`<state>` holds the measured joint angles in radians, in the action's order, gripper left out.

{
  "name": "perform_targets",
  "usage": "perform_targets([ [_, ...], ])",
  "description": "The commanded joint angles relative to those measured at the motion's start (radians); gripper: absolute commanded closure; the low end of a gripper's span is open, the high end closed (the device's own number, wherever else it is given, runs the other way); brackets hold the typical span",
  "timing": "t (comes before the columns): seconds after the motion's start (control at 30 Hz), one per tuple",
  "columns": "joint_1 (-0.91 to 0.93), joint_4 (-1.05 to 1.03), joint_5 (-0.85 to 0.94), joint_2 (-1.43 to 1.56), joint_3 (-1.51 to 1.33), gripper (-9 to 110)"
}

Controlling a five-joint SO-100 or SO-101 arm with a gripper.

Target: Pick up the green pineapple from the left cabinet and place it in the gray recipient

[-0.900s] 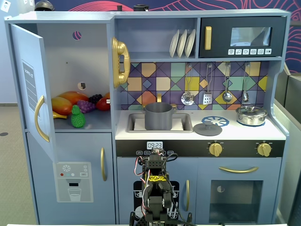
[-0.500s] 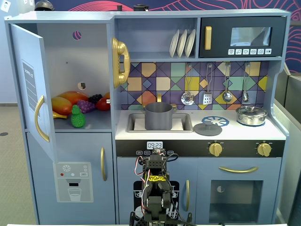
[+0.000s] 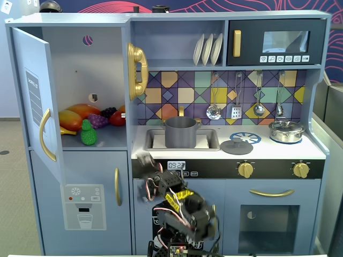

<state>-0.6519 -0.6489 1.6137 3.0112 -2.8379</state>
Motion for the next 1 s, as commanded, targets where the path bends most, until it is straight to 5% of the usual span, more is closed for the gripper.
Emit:
perform_targets([
  [0.0,-0.135,0.529,0.054,-0.118,0.195,97],
  [0.53,-0.11,0.739,0.041,-0.449,0.489,62],
  [0.97,-0.117,0.838,0.023,-0.724,0.649,58],
])
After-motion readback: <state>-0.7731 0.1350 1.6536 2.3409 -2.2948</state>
